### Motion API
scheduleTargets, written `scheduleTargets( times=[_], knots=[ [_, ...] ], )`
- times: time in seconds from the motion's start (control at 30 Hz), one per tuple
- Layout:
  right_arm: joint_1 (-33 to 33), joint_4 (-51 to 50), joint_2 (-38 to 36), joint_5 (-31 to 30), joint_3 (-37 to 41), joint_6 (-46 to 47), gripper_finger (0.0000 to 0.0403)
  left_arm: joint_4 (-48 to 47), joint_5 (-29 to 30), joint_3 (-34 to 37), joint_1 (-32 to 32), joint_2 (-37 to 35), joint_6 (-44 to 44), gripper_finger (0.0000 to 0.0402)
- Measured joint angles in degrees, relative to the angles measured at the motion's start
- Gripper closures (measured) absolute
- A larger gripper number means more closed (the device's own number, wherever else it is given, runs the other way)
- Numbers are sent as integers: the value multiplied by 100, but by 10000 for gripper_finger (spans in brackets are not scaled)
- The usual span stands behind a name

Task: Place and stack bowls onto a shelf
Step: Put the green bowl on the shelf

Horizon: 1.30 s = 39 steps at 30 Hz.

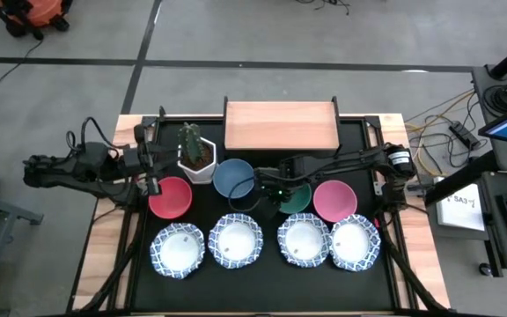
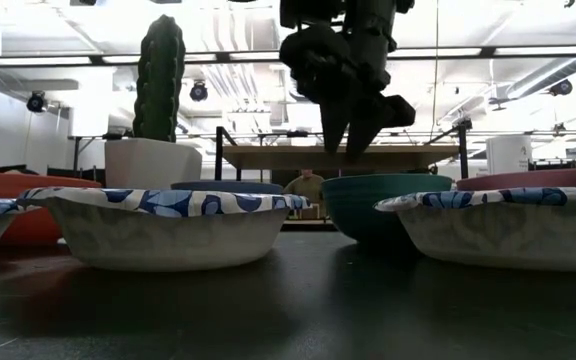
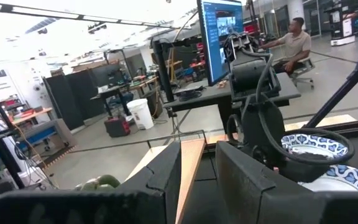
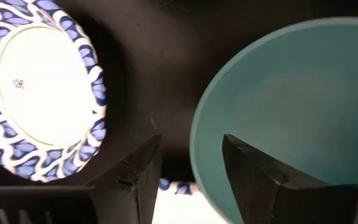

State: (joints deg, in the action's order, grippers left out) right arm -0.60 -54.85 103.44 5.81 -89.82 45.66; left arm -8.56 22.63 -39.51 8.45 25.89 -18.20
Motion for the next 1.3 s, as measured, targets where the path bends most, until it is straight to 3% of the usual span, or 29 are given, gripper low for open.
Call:
scheduleTargets(
  times=[0.47, 0.7, 0.83, 1.17, 1.3],
  knots=[
    [-48, 428, 755, -43, 6, -435, 280, -2, -2, 0, -1, 6, 1, 318],
    [-92, 429, 766, -22, 7, -390, 345, -1, -2, 0, -2, 2, 2, 318],
    [-106, 386, 585, -25, 7, -353, 386, -2, -2, 0, 0, 2, 2, 318],
    [-185, -5, -310, 377, -544, -1117, 393, -2, -4, 0, -2, 4, 2, 318],
    [-272, 115, -757, -179, -825, -1840, 394, 3, -4, 0, -2, 22, -26, 318]
  ],
)
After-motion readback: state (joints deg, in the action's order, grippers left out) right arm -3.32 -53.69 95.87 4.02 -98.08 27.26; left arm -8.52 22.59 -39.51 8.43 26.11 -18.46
